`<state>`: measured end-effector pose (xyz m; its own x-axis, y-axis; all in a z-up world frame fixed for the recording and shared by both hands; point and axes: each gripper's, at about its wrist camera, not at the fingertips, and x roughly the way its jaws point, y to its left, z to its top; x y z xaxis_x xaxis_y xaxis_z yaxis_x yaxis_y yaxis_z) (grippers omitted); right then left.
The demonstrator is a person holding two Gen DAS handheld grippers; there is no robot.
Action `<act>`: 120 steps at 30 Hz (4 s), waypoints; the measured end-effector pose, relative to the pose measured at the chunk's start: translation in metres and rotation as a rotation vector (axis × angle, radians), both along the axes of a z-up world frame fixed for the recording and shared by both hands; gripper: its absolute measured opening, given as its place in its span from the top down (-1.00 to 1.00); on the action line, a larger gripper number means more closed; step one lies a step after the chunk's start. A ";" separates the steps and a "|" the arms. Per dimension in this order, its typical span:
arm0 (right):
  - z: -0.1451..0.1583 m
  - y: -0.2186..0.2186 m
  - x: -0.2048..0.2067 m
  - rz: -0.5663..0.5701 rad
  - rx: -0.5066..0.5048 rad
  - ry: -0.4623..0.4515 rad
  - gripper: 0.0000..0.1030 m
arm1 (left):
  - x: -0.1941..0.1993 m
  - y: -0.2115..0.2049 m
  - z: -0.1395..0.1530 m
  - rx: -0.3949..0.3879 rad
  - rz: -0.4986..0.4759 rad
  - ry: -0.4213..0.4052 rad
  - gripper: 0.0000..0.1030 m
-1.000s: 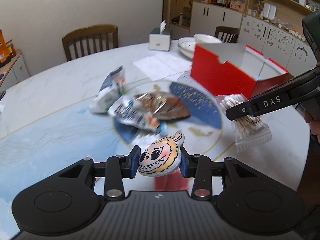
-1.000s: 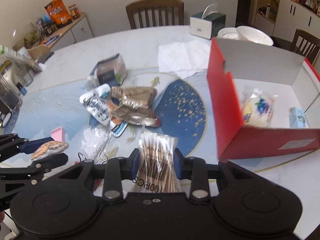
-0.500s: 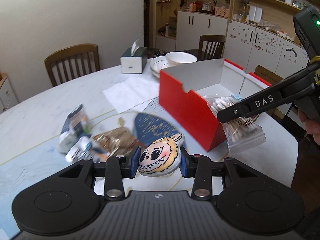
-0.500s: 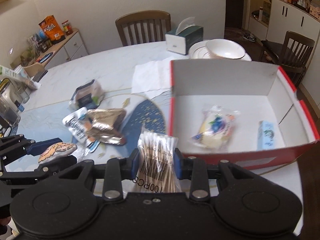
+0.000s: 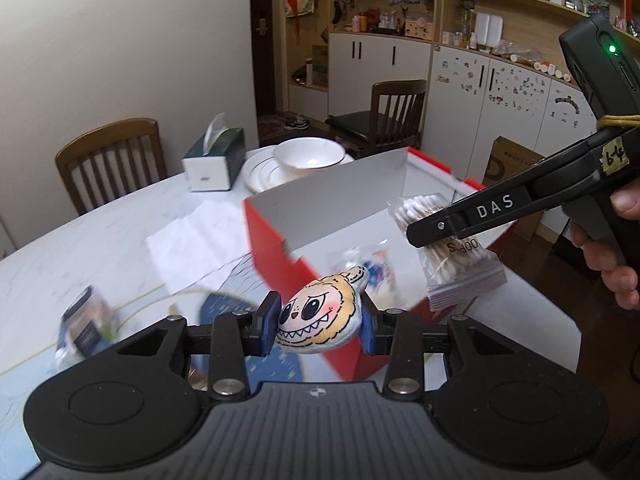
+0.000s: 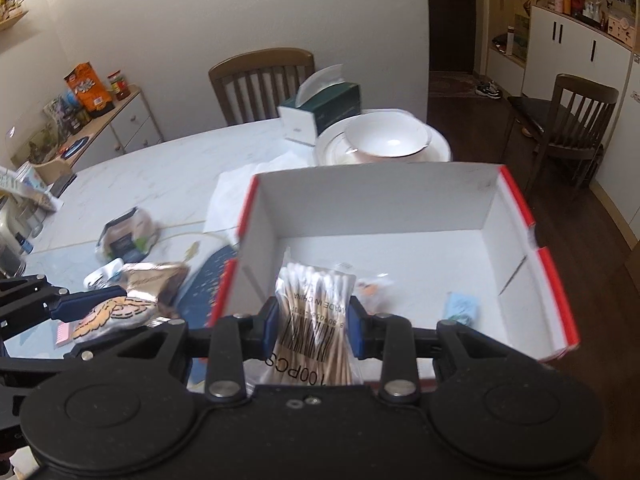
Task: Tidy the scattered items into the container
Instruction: 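Carry the cookie with the left gripper while the right carries the swabs into the box, then open both grippers to release the cookie and swabs into the box, then withdraw both grippers and reach toward the pink soap dish and pink binder clip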
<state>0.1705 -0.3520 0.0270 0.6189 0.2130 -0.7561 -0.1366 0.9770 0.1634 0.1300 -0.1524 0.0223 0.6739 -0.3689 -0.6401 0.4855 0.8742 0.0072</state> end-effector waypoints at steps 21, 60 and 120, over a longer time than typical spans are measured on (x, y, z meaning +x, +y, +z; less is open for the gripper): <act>-0.055 -0.078 0.060 -0.001 -0.081 0.065 0.37 | 0.112 -0.105 -0.029 0.110 -0.042 0.120 0.27; -0.082 -0.066 0.064 0.137 -0.114 0.132 -0.07 | 0.156 -0.125 -0.074 0.183 -0.030 0.292 -0.29; -0.001 0.134 -0.039 0.211 0.066 -0.083 -0.98 | -0.027 0.165 -0.019 -0.086 0.204 0.040 -0.86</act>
<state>0.1314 -0.2180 0.0255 0.6150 0.3910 -0.6848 -0.3520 0.9132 0.2053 0.1028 0.0130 0.0029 0.7152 -0.2821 -0.6395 0.2970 0.9509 -0.0873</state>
